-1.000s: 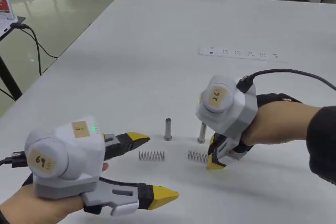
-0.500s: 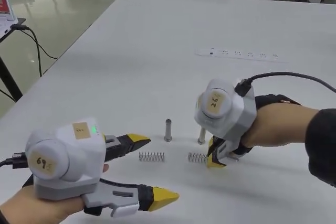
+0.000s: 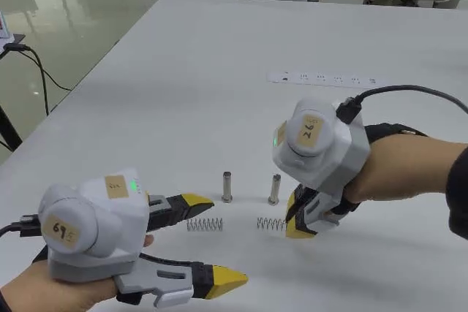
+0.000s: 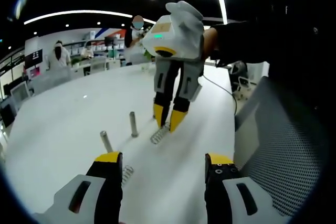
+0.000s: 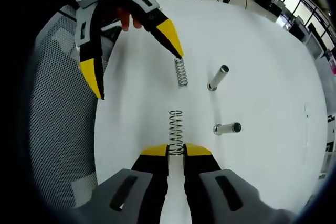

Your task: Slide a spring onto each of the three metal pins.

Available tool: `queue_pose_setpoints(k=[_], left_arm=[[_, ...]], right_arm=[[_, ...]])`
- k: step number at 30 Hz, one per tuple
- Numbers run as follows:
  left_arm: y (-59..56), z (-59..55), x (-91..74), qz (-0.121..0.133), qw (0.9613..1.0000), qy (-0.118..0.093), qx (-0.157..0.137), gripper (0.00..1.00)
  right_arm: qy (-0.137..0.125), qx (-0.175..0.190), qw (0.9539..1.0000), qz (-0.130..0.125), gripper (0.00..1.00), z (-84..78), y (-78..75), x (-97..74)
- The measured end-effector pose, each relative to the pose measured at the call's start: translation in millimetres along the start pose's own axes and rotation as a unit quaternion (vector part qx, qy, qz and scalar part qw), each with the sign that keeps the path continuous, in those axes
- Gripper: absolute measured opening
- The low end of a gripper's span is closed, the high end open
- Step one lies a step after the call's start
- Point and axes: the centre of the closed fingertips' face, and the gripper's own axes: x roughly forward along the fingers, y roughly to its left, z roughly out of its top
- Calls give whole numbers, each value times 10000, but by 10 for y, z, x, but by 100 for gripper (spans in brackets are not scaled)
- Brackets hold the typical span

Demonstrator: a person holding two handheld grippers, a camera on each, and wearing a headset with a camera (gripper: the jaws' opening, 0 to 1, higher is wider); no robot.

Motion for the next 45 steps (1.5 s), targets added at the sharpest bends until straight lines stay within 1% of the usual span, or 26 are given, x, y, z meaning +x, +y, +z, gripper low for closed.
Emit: queue_pose_setpoints(k=[2, 6, 11, 17, 20, 26, 32, 38, 45], left_arm=[[-15, 22, 17, -54, 10000, 2, 42, 57], [-58, 73, 48, -174, 9997, -15, 142, 54], [-114, 111, 76, -305, 9993, -34, 233, 50], [-177, 120, 89, -441, 9985, -45, 316, 44], [-196, 141, 89, -487, 9981, -93, 353, 39], [-231, 185, 89, -559, 9976, -203, 351, 32], [-274, 177, 94, -632, 9968, -182, 447, 22], [-299, 195, 96, -687, 9963, -226, 469, 15], [-335, 185, 104, -765, 9955, -204, 515, 8]], right_arm=[[-4, -61, 10000, 33, 7, 7, 42, -43], [-92, -127, 9998, 128, 7, 54, 134, -124], [-145, -232, 9996, 122, 7, 112, 206, -178], [-200, -333, 9991, 166, 7, 172, 278, -205], [-205, -395, 9989, 177, 7, 190, 300, -214], [-236, -536, 9980, 232, 7, 239, 358, -228], [-256, -650, 9972, 284, 7, 267, 405, -230], [-264, -740, 9964, 314, 7, 278, 437, -237], [-266, -833, 9955, 353, 7, 294, 477, -244]])
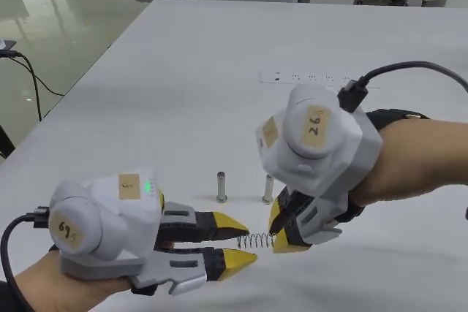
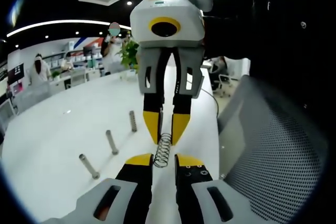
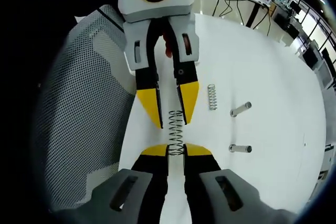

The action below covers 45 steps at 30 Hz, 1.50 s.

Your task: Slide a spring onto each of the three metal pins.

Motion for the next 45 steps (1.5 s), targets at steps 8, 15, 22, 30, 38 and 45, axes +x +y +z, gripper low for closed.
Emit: queue_pose_setpoints(k=[8, 15, 22, 30, 38, 45], left_arm=[[-30, -14, 4, -70, 10000, 34, 26, 3], [-85, -12, 9, -227, 9997, 44, -32, 3], [-112, -2, 3, -312, 9995, 44, -41, 2], [-98, 85, -24, -303, 9994, -109, -105, 2], [-97, 131, -30, -307, 9991, -217, -171, 2], [-91, 105, -25, -283, 9993, -163, -159, 2]], right_arm=[[25, -84, 9999, 62, 7, -3, 37, 0], [-6, -111, 9998, 152, 7, -15, 87, 3], [-52, -55, 9998, 197, 8, -20, 105, 6], [-43, 27, 9998, 211, 10, -63, 93, 54], [-72, 58, 9998, 172, 9, -71, 89, 42], [-142, 95, 9998, 90, 8, -2, 73, -67]])
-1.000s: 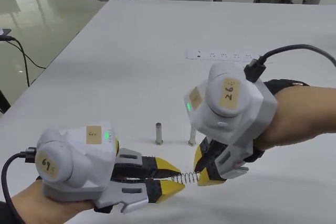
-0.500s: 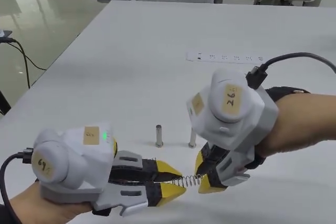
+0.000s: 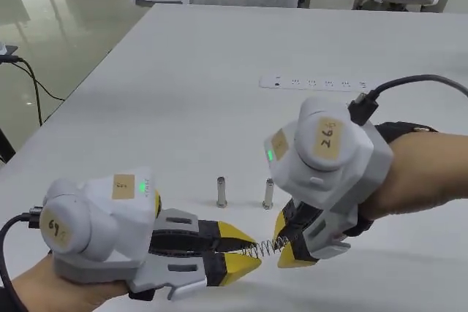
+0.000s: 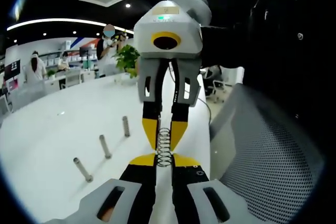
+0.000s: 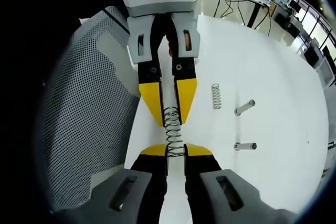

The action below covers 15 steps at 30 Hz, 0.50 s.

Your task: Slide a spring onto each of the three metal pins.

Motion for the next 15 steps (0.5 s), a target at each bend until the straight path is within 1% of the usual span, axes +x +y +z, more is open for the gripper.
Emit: queue_pose_setpoints(k=[4, 9, 12, 15], left_arm=[[5, -5, -1, 10, 10000, 9, -3, 2], [2, -16, 2, -5, 10000, 29, -8, 2], [-8, -32, 8, -30, 10000, 64, 6, 3], [-11, -34, 13, -33, 10000, 65, 3, 3]], right_arm=[[-87, 15, 10000, -36, 8, 71, 5, -61], [-139, 24, 9999, -37, 8, 127, 17, -91], [-263, 47, 9996, 15, 8, 209, 44, -116], [-336, 36, 9994, 11, 8, 266, 51, -128]])
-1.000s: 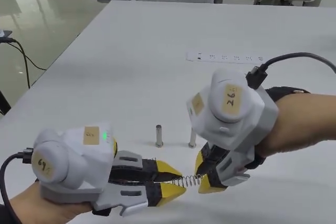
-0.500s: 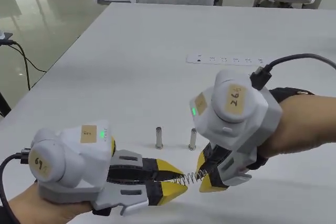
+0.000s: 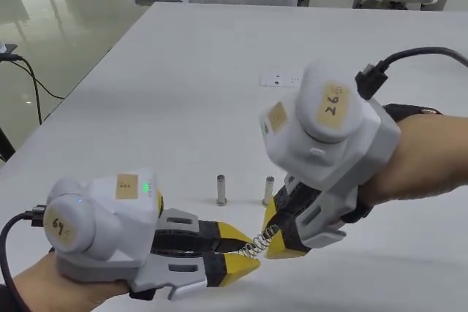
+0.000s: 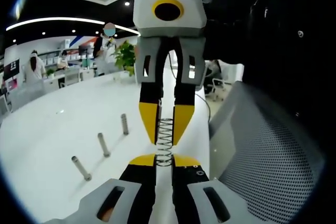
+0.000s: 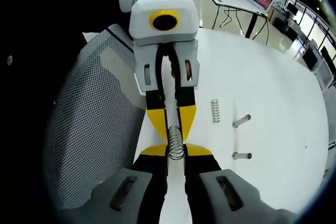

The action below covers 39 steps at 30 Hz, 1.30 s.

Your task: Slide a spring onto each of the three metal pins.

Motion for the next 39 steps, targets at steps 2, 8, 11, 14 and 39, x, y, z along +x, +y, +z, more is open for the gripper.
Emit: queue_pose_setpoints(k=[2, 8, 11, 14, 39], left_arm=[[6, -1, -1, 4, 10000, -1, -7, 3], [-10, -14, 10, -29, 10000, 17, -30, 3], [-15, -12, 14, -38, 10000, 7, -43, 3], [-14, -5, 15, -33, 10000, -13, -55, 3], [22, -32, 5, 21, 9999, -3, -155, 12]], right_arm=[[-11, -17, 10000, -1, 8, 19, 2, 2], [-5, -72, 10000, 34, 8, 69, 22, 14], [-8, -105, 9999, 36, 8, 98, 32, 12], [-14, -128, 9999, 23, 8, 124, 31, 10], [107, -146, 9998, -95, 8, 96, -47, 9]])
